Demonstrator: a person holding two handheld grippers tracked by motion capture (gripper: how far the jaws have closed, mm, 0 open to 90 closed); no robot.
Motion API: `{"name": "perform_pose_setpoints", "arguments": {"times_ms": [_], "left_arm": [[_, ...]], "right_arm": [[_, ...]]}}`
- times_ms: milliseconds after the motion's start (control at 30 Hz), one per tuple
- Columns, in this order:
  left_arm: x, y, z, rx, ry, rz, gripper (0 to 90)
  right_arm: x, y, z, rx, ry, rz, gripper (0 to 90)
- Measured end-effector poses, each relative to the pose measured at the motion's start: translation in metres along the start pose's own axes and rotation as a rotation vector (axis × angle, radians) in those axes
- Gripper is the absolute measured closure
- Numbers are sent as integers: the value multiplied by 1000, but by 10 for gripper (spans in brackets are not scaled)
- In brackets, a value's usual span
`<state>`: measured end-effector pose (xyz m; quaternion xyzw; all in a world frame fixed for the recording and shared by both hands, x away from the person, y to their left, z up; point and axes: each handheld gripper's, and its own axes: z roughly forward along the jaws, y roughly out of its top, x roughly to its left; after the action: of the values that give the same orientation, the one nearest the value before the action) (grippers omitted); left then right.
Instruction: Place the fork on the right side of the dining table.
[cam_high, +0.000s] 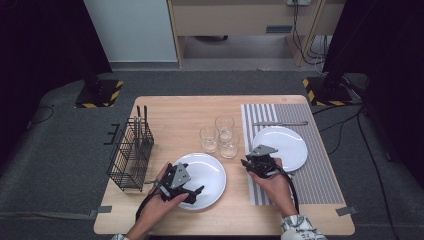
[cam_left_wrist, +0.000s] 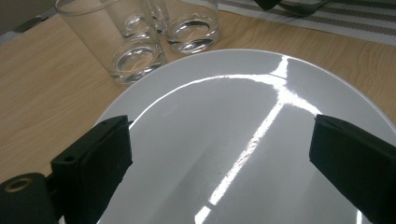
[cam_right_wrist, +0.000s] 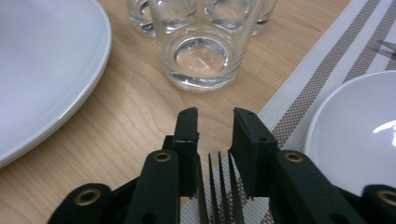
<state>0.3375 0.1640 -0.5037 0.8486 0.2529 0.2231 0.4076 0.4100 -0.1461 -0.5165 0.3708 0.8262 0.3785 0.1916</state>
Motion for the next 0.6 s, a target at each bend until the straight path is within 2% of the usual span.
{"name": "perform_pose_setpoints", "arguments": {"times_ms": [333, 467, 600], "left_arm": [[1, 0, 0, 0, -3, -3, 53], [1, 0, 1, 5, -1, -3, 53], [2, 0, -1, 1, 3, -4, 52]], "right_arm": [[4, -4, -8, 15, 39, -29, 721], [3, -5, -14, -15, 19, -22, 615], [6, -7, -26, -43, -13, -38, 478]]}}
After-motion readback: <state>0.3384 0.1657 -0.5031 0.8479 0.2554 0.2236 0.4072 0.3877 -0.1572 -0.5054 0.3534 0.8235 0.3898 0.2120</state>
